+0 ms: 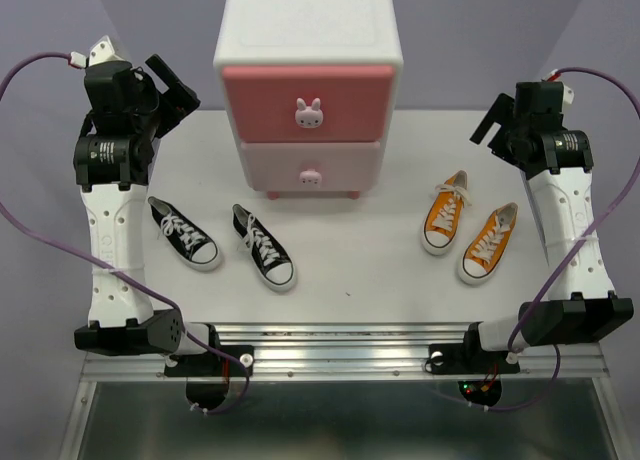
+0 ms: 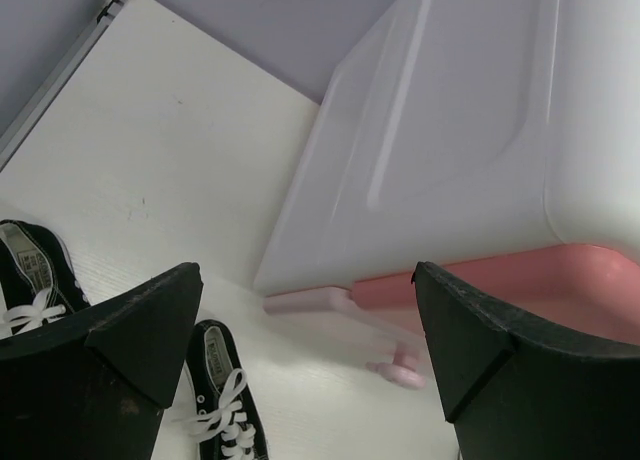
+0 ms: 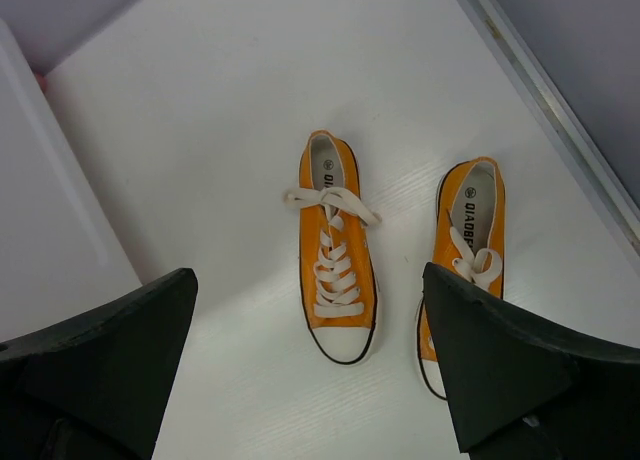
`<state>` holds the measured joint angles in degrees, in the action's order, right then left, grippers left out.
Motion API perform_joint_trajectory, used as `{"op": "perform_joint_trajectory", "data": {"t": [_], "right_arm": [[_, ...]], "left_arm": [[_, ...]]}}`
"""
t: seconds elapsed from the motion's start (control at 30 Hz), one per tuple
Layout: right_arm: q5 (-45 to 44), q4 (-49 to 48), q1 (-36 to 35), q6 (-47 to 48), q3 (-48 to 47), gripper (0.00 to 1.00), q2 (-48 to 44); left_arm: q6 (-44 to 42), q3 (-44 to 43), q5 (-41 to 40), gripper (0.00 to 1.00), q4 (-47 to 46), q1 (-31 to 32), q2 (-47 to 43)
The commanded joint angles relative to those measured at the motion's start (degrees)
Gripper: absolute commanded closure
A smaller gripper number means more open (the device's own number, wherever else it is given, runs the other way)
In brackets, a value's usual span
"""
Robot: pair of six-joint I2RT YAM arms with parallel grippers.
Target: Place and organize the shoes in the shoe cabinet
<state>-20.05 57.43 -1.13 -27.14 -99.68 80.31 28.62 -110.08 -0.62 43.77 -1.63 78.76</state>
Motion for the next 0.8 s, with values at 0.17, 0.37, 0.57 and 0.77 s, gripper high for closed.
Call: {"op": "perform_joint_trajectory", "data": {"t": [0.17,0.37,0.57,0.77], "right_arm": [[7.12,-3.55,-0.1,4.11,-2.62,0.0,-4.11],[15.82,-12.6,-0.1,3.32,-6.04,0.0,-4.03],[28.47,-14.36,-0.1,4.11,-24.14,0.0,3.87],[44.38,-20.41,-0.63,0.07,-29.17,0.0,6.08]], "left_arm": [[-0.06,-1.97,-1.14,0.01,-1.14,-0.31,-1.16],[0.91,-10.31,-0.87,0.01,-1.05,-0.39,2.71],[3.89,-19.2,4.3,0.01,-4.99,-0.31,7.63],[5.66,-19.2,10.9,0.01,-11.42,-0.39,9.39]]}}
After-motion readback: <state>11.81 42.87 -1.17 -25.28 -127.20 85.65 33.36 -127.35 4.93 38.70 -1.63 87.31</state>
